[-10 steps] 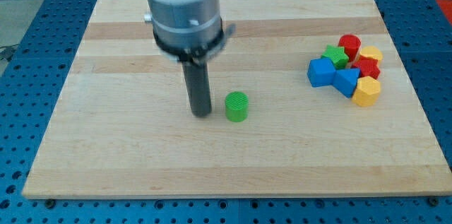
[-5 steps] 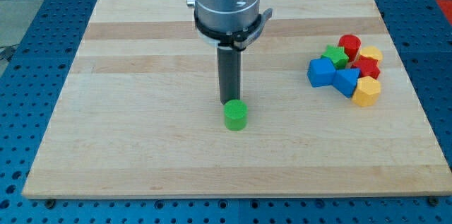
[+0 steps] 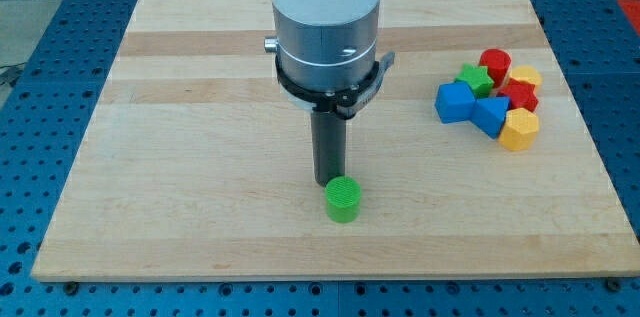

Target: Push the green circle towards the bottom right corner of the board

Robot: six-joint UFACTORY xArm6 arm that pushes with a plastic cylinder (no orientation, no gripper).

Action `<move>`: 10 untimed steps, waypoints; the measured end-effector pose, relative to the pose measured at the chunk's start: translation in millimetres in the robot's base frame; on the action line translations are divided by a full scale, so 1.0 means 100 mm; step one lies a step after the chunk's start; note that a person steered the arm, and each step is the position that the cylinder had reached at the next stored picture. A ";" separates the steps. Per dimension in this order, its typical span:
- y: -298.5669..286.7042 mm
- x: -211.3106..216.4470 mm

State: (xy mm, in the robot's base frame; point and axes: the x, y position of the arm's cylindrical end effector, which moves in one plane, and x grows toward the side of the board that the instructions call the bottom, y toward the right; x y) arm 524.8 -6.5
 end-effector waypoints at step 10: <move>1.42 0.29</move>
State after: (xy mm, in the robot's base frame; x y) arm 553.7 135.4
